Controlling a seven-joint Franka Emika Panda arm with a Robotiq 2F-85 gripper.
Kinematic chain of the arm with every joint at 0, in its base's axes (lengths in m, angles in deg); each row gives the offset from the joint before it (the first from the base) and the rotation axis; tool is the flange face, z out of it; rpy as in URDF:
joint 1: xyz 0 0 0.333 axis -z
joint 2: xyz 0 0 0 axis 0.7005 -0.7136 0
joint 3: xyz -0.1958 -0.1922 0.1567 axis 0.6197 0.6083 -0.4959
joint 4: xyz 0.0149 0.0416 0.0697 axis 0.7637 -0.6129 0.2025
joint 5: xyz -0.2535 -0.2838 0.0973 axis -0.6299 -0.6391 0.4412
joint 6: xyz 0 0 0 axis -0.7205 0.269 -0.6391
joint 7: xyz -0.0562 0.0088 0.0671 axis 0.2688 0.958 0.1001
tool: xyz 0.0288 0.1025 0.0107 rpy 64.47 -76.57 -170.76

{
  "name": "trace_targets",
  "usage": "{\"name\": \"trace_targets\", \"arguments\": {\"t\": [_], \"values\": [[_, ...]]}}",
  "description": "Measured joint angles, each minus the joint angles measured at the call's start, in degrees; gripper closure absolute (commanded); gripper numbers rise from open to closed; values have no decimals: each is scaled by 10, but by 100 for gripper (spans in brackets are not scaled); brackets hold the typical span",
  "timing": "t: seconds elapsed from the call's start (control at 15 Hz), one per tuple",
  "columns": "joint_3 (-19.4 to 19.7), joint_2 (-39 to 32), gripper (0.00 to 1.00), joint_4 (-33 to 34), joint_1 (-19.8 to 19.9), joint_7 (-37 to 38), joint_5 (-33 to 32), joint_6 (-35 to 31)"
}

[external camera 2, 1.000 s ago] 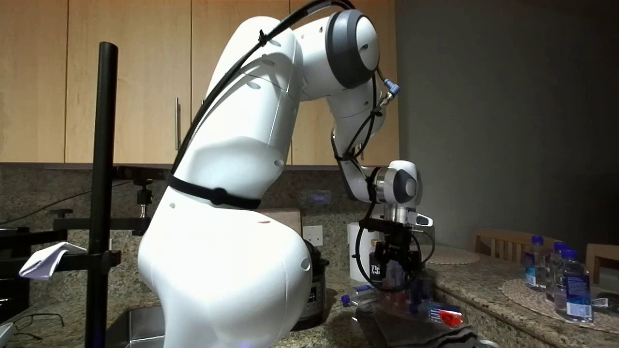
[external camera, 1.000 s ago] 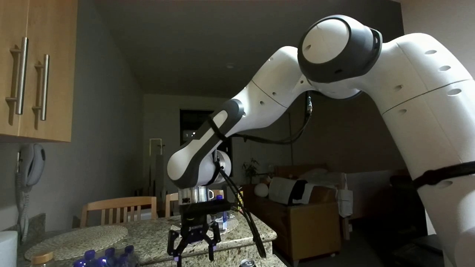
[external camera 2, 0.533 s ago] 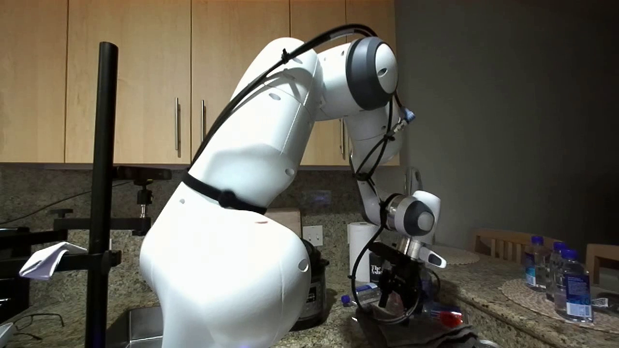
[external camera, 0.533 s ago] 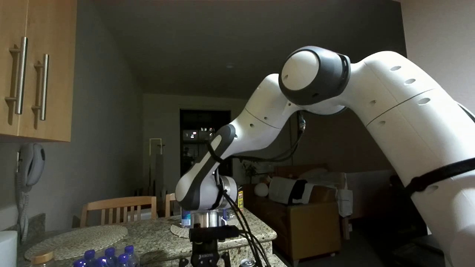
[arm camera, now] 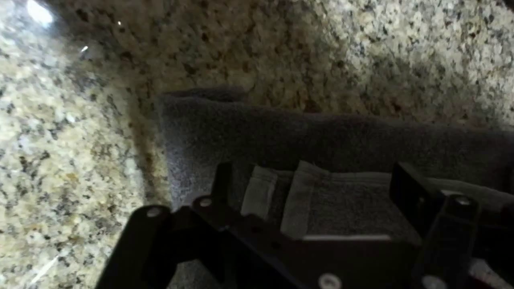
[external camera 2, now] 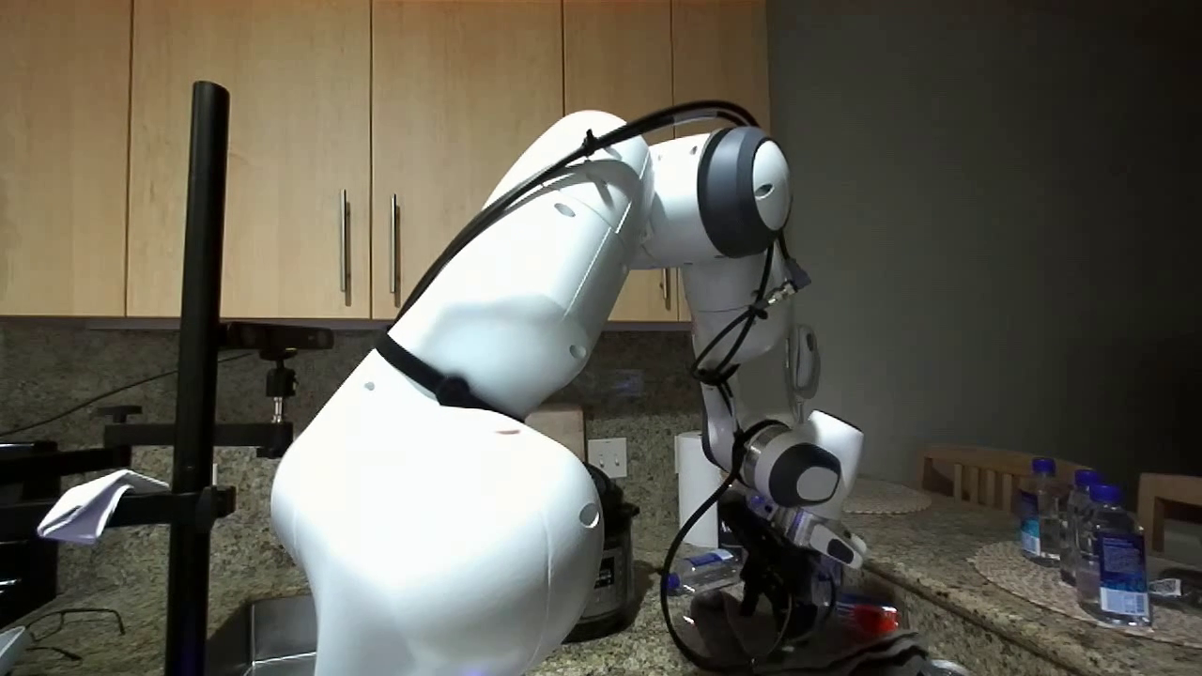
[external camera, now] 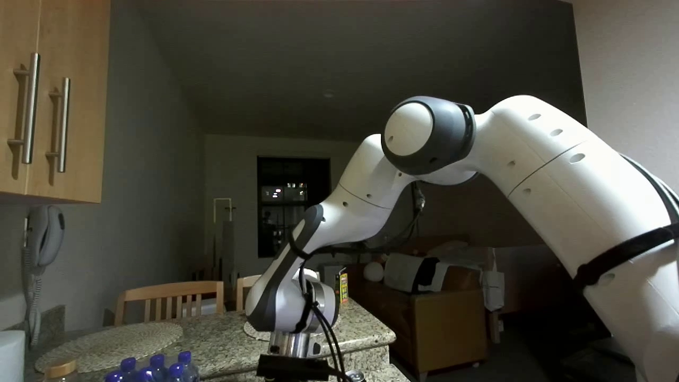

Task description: Move the cloth

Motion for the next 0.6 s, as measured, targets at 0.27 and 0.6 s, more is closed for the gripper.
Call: {"name": "trace_targets", "arguments": {"t": [0.27, 0.6], "values": [[-3, -31, 0, 1, -2, 0, 7, -69], [-6, -66, 0, 21, -2, 0, 7, -76]]}}
